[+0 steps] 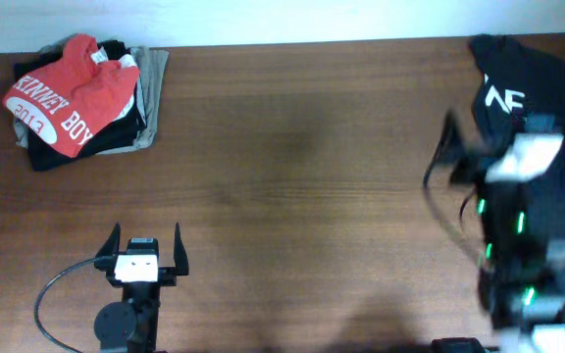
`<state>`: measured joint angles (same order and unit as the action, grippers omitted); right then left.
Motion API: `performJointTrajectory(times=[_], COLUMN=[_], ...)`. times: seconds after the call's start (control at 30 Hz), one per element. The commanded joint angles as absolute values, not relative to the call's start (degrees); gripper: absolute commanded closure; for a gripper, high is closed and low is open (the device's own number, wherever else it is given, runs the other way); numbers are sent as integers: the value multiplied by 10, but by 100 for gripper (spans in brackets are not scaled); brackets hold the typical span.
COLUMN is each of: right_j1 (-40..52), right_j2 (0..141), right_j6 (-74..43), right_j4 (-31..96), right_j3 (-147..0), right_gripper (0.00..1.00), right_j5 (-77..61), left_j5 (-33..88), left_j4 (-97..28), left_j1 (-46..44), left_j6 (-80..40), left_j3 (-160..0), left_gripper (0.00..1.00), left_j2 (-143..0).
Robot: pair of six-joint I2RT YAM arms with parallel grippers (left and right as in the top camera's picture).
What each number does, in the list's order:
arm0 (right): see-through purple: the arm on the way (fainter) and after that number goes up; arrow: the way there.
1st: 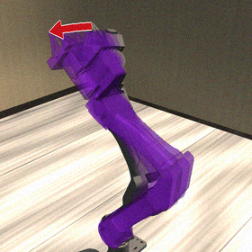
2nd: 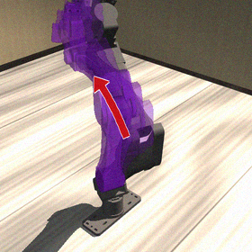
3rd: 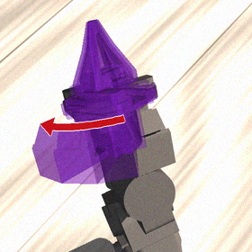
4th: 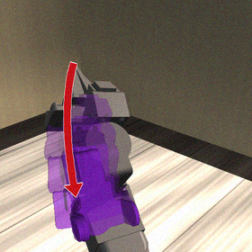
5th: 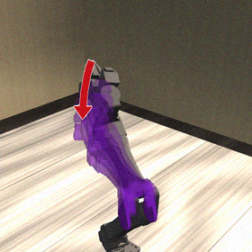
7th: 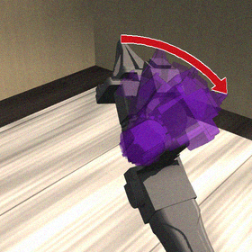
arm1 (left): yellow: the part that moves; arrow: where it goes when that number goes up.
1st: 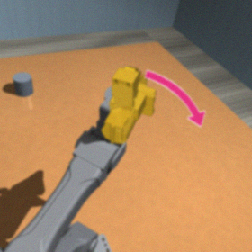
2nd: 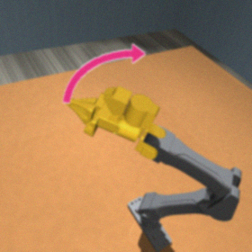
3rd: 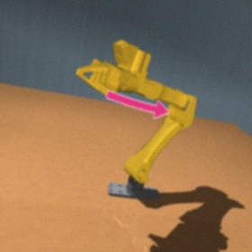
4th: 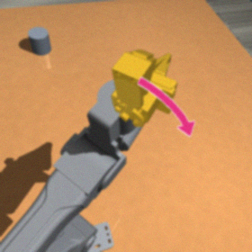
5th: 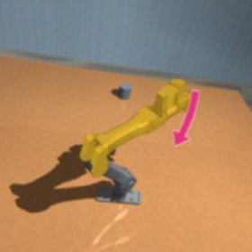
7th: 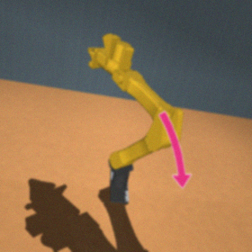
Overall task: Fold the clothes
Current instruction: 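Reach the right gripper to the dark T-shirt at the right edge, then grasp the dark T-shirt with the right gripper and drag it leftward to center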
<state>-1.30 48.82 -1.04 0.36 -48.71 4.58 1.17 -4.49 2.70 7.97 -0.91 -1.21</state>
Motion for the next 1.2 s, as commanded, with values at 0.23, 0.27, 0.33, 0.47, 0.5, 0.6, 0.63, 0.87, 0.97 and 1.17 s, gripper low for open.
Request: performJointTrajectory(times=[0.23,0.27,0.33,0.47,0.5,0.6,0.63,0.87,0.97,1.17], right_j1=[-228,-245,-300,-400,-418,-467,-485,-495,-484,-461], right_j2=[994,1017,1072,1143,1155,1190,1207,1302,1319,1352], right_j6=[71,71,63,10,10,10,10,10,10,-21], right_j4=[371,371,371,373,371,349,333,240,211,175], right_j3=[-1001,-1001,-1001,-1001,-1001,-1001,-1001,-1001,-1000,-1000], right_gripper=[1,1,1,2,3,3,4,18,18,18], right_j5=[225,228,197,95,80,68,52,-50,-65,-54], left_j5=[18,18,18,18,18,18,18,18,18,18], left_j4=[-46,-46,-46,-46,-46,-46,-46,-46,-46,-46], left_j1=[29,29,29,29,29,29,29,29,29,29], left_j6=[89,89,89,89,89,89,89,89,89,89], left_j3=[-5,-5,-5,-5,-5,-5,-5,-5,-5,-5], left_gripper=[1,1,1,1,1,1,1,1,1,1], left_j2=[-8,-8,-8,-8,-8,-8,-8,-8,-8,-8])
